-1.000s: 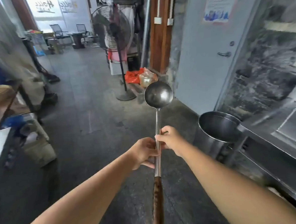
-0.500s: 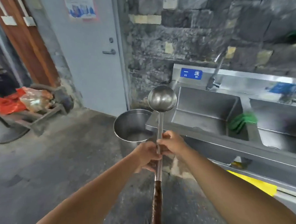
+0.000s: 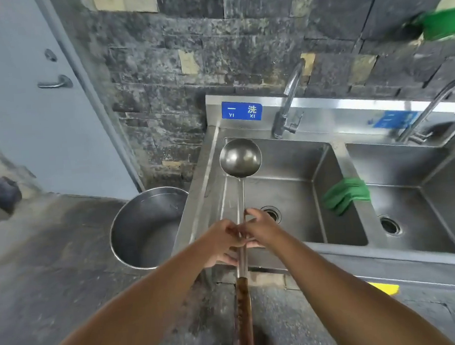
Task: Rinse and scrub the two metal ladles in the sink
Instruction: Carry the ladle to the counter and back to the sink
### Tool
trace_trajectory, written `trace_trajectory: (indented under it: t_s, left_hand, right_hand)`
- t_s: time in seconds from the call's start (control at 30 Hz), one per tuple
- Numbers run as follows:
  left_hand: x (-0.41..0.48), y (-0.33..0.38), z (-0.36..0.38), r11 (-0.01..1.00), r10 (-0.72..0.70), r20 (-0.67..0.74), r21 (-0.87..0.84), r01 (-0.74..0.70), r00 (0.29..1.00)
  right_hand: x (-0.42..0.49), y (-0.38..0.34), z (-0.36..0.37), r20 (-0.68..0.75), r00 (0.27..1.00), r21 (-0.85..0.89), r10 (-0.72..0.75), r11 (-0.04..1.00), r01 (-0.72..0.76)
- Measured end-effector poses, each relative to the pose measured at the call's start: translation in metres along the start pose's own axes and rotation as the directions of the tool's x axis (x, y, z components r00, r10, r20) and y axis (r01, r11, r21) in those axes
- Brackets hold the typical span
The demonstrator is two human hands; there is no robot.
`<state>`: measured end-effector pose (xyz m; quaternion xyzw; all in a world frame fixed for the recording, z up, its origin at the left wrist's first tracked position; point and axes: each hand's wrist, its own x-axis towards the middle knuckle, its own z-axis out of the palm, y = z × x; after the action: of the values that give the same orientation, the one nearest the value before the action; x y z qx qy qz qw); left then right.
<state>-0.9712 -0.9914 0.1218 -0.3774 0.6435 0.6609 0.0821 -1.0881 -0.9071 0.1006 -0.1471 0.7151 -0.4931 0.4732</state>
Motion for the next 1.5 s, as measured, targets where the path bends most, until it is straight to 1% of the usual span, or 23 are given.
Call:
trace_trajectory:
  t_s: [0.13,0.33,0.43,0.57,0.7,0.77,0.87,1.03,1.23,1.33,1.43,1.5]
  left_hand:
    - [0.067,0.02,-0.001,0.996,-0.055,0.021,0.064,0.054,0.998]
    - [0.155,0.05,-0.003,0.984,-0.14,-0.003,0.115,0.139,0.99]
    - [0.189,0.057,-0.003,0.976,-0.192,0.007,0.104,0.19,0.981]
    - [0.233,0.055,-0.003,0.959,-0.266,-0.015,0.099,0.266,0.964]
    - [0.272,0.047,-0.007,0.934,-0.344,-0.018,0.096,0.344,0.939]
    - [0.282,0.044,-0.008,0.93,-0.363,-0.006,0.067,0.362,0.932]
    - [0.298,0.034,-0.014,0.917,-0.4,0.013,-0.004,0.4,0.917]
    - [0.327,0.013,-0.026,0.911,-0.404,0.058,-0.057,0.407,0.913]
    - [0.355,0.0,-0.044,0.919,-0.388,0.075,-0.046,0.392,0.918]
    - [0.365,-0.006,-0.045,0.913,-0.402,0.061,-0.04,0.405,0.913]
    - [0.37,-0.006,-0.041,0.907,-0.42,0.041,-0.026,0.421,0.907]
    - [0.374,-0.009,-0.039,0.91,-0.413,0.005,0.028,0.413,0.911]
  right_hand:
    - [0.063,-0.003,-0.03,-0.008,0.999,-0.007,0.053,0.999,-0.054]
    - [0.16,-0.002,-0.066,0.017,0.992,-0.013,0.128,0.992,-0.128]
    - [0.197,0.003,-0.076,0.021,0.983,-0.038,0.183,0.983,-0.182]
    - [0.232,0.007,-0.084,0.014,0.969,-0.042,0.248,0.968,-0.248]
    - [0.264,0.025,-0.082,-0.061,0.973,-0.09,0.223,0.97,-0.228]
    - [0.275,0.035,-0.079,-0.082,0.975,-0.098,0.206,0.972,-0.214]
    - [0.293,0.046,-0.072,-0.093,0.967,-0.076,0.237,0.967,-0.245]
    - [0.318,0.058,-0.067,-0.114,0.96,-0.095,0.254,0.959,-0.265]
    - [0.349,0.079,-0.057,-0.135,0.959,-0.083,0.251,0.961,-0.263]
    - [0.354,0.079,-0.056,-0.154,0.953,-0.058,0.261,0.96,-0.272]
    - [0.359,0.086,-0.054,-0.183,0.934,-0.03,0.307,0.948,-0.318]
    - [0.361,0.093,-0.052,-0.205,0.923,-0.017,0.327,0.941,-0.337]
